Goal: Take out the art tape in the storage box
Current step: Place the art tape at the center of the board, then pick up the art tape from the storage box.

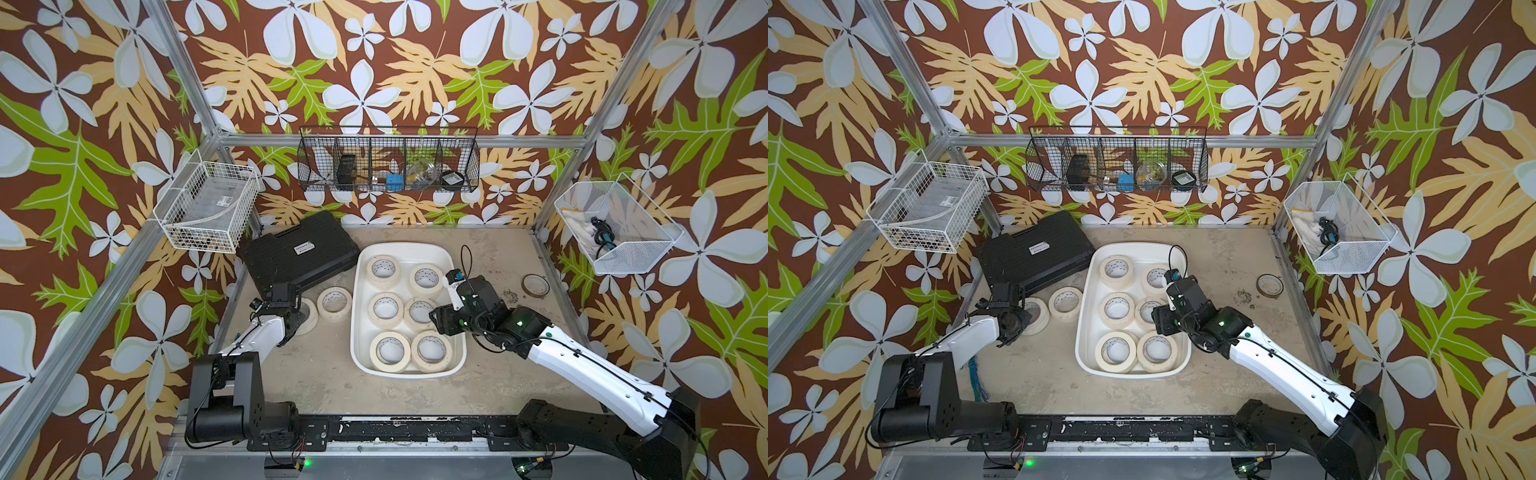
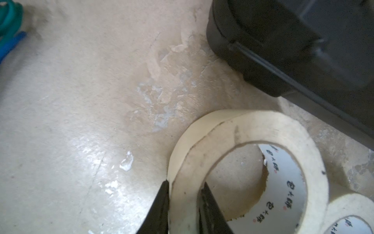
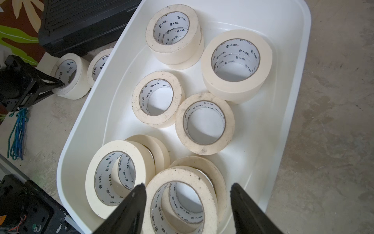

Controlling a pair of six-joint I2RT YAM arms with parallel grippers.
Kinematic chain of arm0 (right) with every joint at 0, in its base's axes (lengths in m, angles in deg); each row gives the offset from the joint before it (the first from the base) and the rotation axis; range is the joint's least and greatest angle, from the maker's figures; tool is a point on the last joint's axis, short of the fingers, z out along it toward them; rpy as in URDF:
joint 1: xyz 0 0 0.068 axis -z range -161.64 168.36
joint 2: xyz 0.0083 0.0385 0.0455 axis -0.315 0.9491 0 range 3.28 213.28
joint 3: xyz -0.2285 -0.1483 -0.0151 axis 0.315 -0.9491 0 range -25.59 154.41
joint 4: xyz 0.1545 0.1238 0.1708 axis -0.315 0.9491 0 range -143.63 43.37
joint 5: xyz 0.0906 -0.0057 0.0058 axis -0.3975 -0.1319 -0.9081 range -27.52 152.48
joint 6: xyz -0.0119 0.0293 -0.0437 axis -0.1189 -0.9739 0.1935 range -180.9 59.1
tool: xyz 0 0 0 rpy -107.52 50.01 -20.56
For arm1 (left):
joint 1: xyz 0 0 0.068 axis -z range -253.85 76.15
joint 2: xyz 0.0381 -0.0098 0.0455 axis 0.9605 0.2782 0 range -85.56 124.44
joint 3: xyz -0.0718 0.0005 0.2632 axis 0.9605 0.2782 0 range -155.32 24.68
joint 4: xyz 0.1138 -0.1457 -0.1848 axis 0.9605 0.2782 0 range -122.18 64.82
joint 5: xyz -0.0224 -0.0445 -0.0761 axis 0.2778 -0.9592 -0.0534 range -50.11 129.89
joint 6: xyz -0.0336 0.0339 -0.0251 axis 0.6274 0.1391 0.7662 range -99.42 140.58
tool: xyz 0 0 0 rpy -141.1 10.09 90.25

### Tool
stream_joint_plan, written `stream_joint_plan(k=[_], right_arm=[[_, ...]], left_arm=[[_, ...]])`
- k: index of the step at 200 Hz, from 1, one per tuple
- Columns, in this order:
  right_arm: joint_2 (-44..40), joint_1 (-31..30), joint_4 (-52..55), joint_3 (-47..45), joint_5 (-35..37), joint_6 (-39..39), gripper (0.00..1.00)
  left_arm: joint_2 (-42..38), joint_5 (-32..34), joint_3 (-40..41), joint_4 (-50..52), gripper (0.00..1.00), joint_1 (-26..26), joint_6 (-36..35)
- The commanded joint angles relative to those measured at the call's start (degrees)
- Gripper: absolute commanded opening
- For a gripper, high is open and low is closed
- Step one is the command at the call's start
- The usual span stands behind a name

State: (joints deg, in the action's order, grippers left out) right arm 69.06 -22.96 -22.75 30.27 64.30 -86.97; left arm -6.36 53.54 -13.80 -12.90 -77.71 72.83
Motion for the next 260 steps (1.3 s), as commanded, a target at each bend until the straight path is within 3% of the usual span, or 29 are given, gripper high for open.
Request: stream_joint_plan(k=[1,47,64,106,128,151,179,224,243,260], right_arm=[[-0.29,0.04,-0.25,0.41,0.10,0.44,0.69],[-0.04,0.23,-0.21,0.58,-0.65,-0.32,0.70],[0.21,0.32,-0.02,1.06,-0.84,-0.98,0.70],[1.48,0.54,0.50,2.88,-0.05,-1.36,0.69],[2.90,0.63,1.31,4.34,0.62,-0.46,0.69],[4.62,0.78,2.13,5.39,2.04,1.30,0.69],[6.88,0.78,3.64,6.47,3.68,2.65,0.70],[9.19,0.78,4.94,5.51,1.36,5.24,0.69],[10.10,0.75,7.07,4.89,2.12,6.29,0.69],[11.69,0.72,10.15,5.12,3.53,6.45,0.69]], left_arm=[[-0.06,0.37,-0.63,0.66,0.27,-0.10,0.34],[-3.11,1.04,-1.61,2.33,0.41,-0.10,-0.10],[-4.37,1.97,-2.92,4.15,0.55,-0.10,-1.02],[-8.18,1.05,-8.06,10.32,0.56,-0.09,-7.22],[-13.82,-0.89,-8.40,11.54,0.58,-0.10,-10.92],[-21.15,-3.78,-7.16,11.49,0.63,-0.10,-13.95],[-26.93,-7.99,-7.49,14.11,0.76,-0.10,-18.51],[-31.91,-20.32,-7.13,16.28,0.87,-0.12,-24.60],[-33.52,-23.29,-6.87,16.31,0.99,-0.11,-25.73],[-34.25,-26.42,-6.58,15.39,1.00,-0.14,-25.46]])
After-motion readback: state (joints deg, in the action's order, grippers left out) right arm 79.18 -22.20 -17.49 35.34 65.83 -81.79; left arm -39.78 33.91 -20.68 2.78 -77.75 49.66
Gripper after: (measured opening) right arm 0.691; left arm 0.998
